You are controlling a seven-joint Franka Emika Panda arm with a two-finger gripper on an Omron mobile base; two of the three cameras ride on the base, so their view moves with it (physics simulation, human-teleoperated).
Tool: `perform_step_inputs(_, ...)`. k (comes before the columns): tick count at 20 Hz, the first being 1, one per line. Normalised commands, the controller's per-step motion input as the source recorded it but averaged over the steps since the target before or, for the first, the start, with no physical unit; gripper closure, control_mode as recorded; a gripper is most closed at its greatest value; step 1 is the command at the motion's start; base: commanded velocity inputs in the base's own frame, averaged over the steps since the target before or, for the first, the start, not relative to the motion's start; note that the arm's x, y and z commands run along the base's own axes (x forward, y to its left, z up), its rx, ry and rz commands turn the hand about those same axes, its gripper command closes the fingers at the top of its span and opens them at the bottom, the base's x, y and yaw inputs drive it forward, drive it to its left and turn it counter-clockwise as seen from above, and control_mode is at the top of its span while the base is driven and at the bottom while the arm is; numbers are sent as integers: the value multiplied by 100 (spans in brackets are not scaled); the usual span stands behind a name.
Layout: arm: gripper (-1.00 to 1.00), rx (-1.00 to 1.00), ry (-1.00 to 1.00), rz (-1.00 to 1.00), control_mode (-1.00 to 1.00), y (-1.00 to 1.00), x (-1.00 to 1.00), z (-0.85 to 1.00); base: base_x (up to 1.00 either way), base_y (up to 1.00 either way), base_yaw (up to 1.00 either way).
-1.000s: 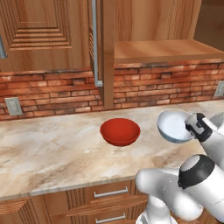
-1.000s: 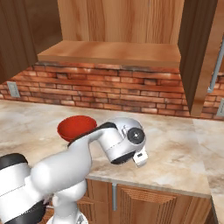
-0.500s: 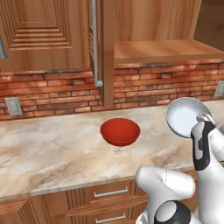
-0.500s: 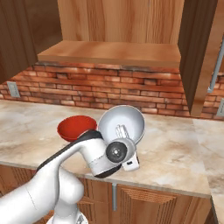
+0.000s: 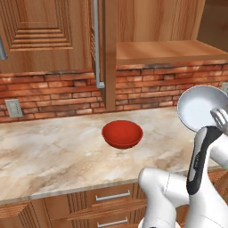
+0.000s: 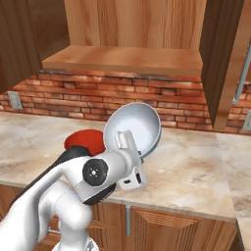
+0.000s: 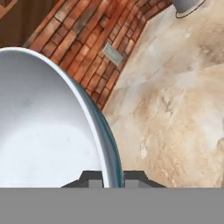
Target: Open the cabinet. Pick the bowls from the counter and place them in the cabinet. Then close the cabinet.
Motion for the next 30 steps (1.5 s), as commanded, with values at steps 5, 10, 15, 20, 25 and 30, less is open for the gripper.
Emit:
perform_step_inputs(5,100,1,-20,-7,-100,-4,-76,70,0,0,0)
perform_step_inputs(10,100,0,-14,-2,-100,0,-62,84,0,0,0)
perform_step_inputs(15,100,0,-4,4,-100,0,-11,94,0,0,0)
perform_step_inputs(20,100,-1,0,7,-100,1,8,89,0,0,0)
perform_step_inputs(25,100,0,0,0,-100,14,34,83,0,0,0)
perform_step_inputs(30,100,0,4,-3,-100,30,34,63,0,0,0)
